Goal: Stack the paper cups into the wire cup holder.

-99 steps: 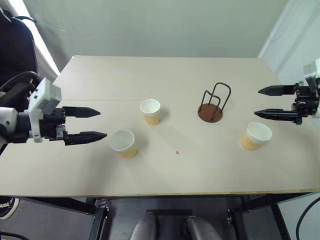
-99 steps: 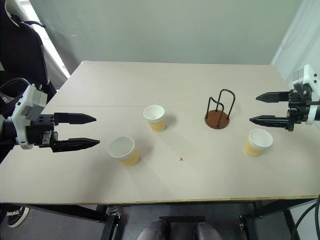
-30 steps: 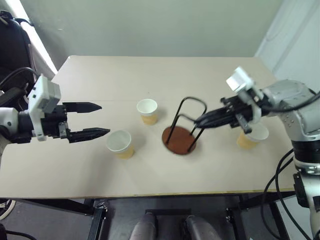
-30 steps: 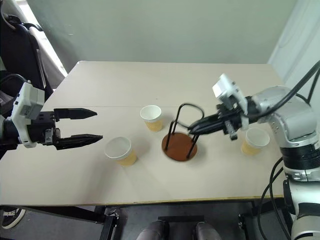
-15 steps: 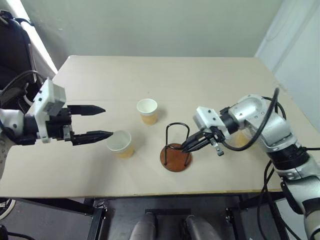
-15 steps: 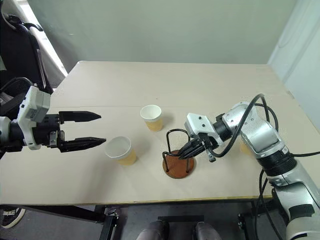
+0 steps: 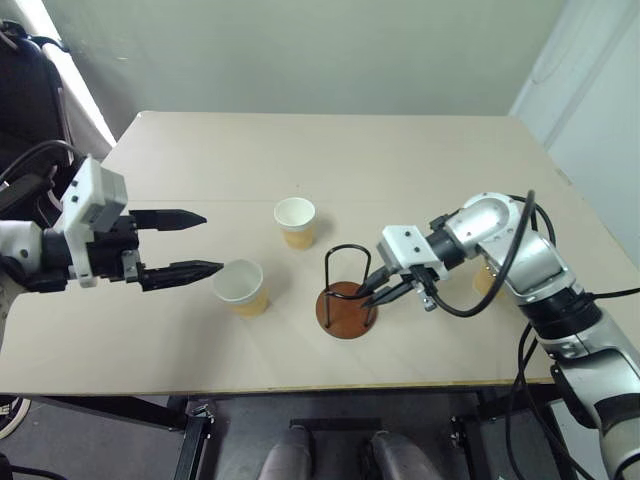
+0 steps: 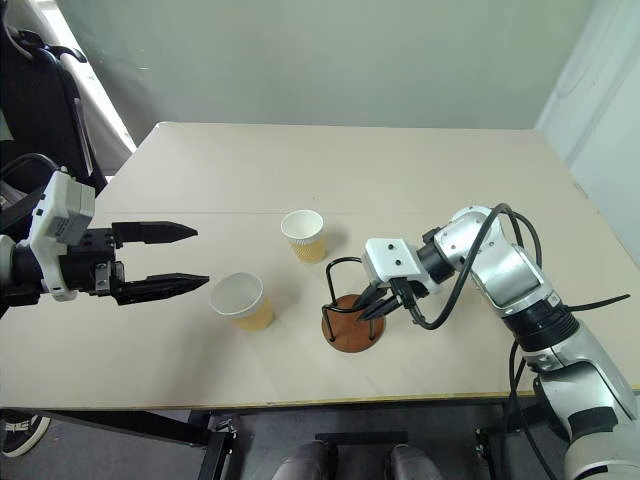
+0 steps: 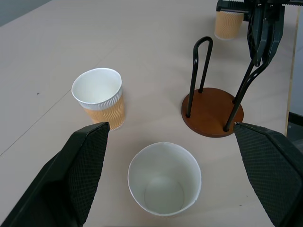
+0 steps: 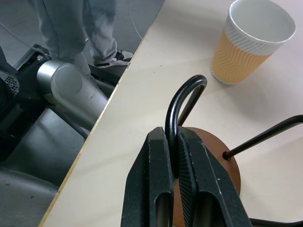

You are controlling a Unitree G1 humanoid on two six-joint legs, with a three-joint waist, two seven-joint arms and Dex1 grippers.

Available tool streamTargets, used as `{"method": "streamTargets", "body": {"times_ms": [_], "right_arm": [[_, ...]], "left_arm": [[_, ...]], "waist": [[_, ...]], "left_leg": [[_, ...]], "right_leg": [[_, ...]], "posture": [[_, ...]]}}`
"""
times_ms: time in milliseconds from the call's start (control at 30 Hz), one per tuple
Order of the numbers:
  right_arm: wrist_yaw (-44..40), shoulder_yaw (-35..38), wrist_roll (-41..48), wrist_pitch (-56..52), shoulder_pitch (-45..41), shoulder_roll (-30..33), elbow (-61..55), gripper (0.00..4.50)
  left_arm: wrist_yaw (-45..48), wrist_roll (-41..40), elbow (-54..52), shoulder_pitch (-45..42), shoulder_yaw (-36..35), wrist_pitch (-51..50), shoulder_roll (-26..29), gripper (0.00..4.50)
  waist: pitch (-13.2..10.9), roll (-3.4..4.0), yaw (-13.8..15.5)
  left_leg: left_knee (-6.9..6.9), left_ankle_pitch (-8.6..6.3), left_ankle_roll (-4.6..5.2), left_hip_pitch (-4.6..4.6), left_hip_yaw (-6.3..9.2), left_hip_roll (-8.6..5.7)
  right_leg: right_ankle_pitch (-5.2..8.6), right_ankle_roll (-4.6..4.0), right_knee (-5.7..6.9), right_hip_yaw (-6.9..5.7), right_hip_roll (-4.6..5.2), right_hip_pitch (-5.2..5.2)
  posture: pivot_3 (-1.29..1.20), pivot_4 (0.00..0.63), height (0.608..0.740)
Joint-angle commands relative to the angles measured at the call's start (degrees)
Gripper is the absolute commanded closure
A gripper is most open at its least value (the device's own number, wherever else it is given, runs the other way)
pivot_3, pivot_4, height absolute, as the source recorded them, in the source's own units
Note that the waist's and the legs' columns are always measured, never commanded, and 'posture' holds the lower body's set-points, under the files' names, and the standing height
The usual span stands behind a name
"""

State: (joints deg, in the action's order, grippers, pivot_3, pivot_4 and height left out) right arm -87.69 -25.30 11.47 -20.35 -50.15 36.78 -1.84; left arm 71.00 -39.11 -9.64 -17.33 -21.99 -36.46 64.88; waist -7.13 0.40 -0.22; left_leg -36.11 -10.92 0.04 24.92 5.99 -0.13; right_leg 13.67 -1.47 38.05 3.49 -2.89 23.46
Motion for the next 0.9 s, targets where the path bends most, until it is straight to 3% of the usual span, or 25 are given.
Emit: {"method": "streamTargets", "body": {"times_ms": [33, 200, 300, 333, 433, 500, 667, 900], "right_arm": [[-0.5, -0.2, -0.8, 0.4, 0.4, 0.7, -1.1, 3.09], [-0.3, 1.9, 0.1, -1.8, -0.1, 2.0, -2.7, 1.27], [-0.5, 7.7, 4.7, -5.9, -1.7, 4.6, -3.7, 0.2], [-0.2, 10.3, 6.5, -7.1, -2.3, 5.6, -3.6, 0.04], [1.1, 19.8, 12.0, -13.7, -6.0, 11.0, -1.2, 0.04], [1.0, 22.6, 10.8, -13.8, -5.7, 17.1, 0.6, 0.04], [0.6, 21.8, 3.7, -7.6, 4.1, 29.1, 2.8, 0.04], [2.5, 17.9, -4.0, -1.0, 10.6, 31.0, 7.6, 0.04]], "left_arm": [[0.0, -0.3, -0.7, -1.3, -1.2, 0.6, 1.0, 0.0], [0.5, -0.4, -0.6, -2.6, -0.5, 0.9, 1.0, 0.0], [1.5, -1.4, -0.7, -4.4, 0.0, 0.7, 1.1, 0.0], [1.8, -1.7, -0.8, -5.1, 0.1, 0.6, 1.2, 0.0], [3.0, -4.4, -2.3, -8.1, 0.4, -1.0, 1.8, 0.0], [3.9, -5.4, -3.2, -9.5, 1.3, -1.6, 2.1, 0.0], [4.6, -4.1, -4.6, -12.4, 6.0, -0.1, 1.5, 0.0], [4.1, -2.8, -5.4, -17.2, 10.7, 1.0, -0.7, 0.0]], "waist": [[0.0, 0.0, 0.0], [0.0, 0.0, 0.0], [0.0, -0.01, 0.1], [0.0, -0.01, 0.1], [-0.1, -0.02, 0.5], [0.0, -0.08, 0.9], [0.1, -0.36, 1.1], [0.0, -0.14, 0.2]], "left_leg": [[0.0, 0.0, -0.01, 0.01, 0.0, 0.0], [0.0, -0.02, -0.03, 0.02, 0.0, 0.0], [0.0, -0.02, -0.04, 0.02, 0.0, 0.0], [0.0, -0.02, -0.04, 0.03, 0.0, 0.0], [-0.02, -0.01, -0.05, 0.11, -0.01, -0.02], [0.01, -0.02, -0.06, 0.14, 0.0, -0.02], [0.03, -0.28, -0.2, -0.03, 0.08, 0.0], [-0.01, -0.14, -0.13, -0.09, -0.02, 0.01]], "right_leg": [[0.0, 0.0, 0.0, 0.0, 0.0, 0.0], [0.0, 0.0, -0.01, 0.0, 0.0, 0.01], [0.0, 0.0, -0.01, 0.0, 0.0, 0.0], [0.0, 0.0, -0.02, 0.0, 0.0, 0.0], [0.0, 0.0, -0.03, 0.01, 0.0, 0.04], [0.01, -0.02, -0.1, 0.01, 0.0, 0.04], [0.18, -0.07, -0.12, -0.01, 0.0, -0.15], [0.07, 0.14, 0.04, 0.05, -0.03, -0.13]], "posture": [[0.0, 0.15, 0.74], [0.0, 0.15, 0.74], [0.0, 0.15, 0.74], [0.0, 0.15, 0.74], [0.0, 0.15, 0.74], [0.0, 0.15, 0.74], [0.0, 0.15, 0.74], [0.0, 0.15, 0.74]]}}
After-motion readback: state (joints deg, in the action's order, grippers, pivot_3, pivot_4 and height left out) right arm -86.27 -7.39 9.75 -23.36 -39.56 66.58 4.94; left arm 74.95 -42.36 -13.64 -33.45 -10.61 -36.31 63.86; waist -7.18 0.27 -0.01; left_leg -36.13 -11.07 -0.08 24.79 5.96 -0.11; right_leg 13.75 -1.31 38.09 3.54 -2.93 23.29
